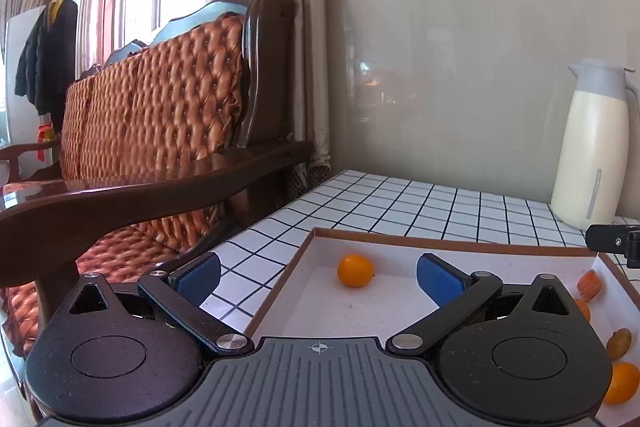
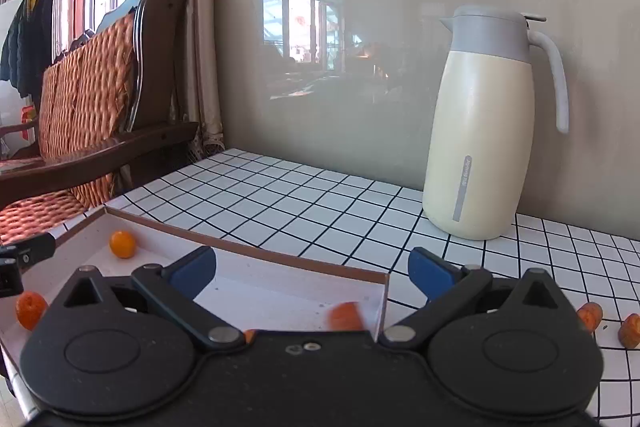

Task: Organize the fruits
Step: 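Open both grippers to drop the plum and carrot chunk into the tray, then move both open grippers back toward the remaining carrot chunks on the table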

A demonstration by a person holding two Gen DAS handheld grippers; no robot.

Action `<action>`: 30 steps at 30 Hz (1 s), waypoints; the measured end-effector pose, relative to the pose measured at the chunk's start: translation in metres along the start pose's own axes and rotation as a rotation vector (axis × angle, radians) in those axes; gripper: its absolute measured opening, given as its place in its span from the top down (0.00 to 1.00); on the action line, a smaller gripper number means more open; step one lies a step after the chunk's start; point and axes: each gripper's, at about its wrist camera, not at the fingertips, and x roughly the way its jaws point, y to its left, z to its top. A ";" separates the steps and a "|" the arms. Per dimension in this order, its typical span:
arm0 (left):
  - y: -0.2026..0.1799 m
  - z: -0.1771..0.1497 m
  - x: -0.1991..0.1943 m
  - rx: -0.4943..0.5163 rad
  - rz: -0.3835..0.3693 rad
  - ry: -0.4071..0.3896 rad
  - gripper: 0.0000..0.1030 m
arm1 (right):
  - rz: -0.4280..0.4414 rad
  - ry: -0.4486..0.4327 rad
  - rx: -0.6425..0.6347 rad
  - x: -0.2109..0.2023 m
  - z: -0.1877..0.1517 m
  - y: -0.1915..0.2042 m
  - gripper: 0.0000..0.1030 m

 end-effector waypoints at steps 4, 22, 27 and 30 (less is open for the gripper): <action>0.000 -0.001 -0.006 -0.001 0.006 -0.023 0.00 | -0.002 0.005 -0.019 -0.009 0.000 0.002 0.06; -0.032 0.003 -0.048 0.034 -0.002 -0.127 0.00 | -0.040 -0.029 -0.009 -0.050 -0.003 -0.015 0.06; -0.053 0.006 -0.056 0.039 -0.055 -0.117 0.00 | -0.067 -0.032 -0.002 -0.063 -0.005 -0.032 0.06; -0.073 0.006 -0.063 0.071 -0.081 -0.125 0.00 | -0.081 -0.032 0.005 -0.070 -0.007 -0.043 0.06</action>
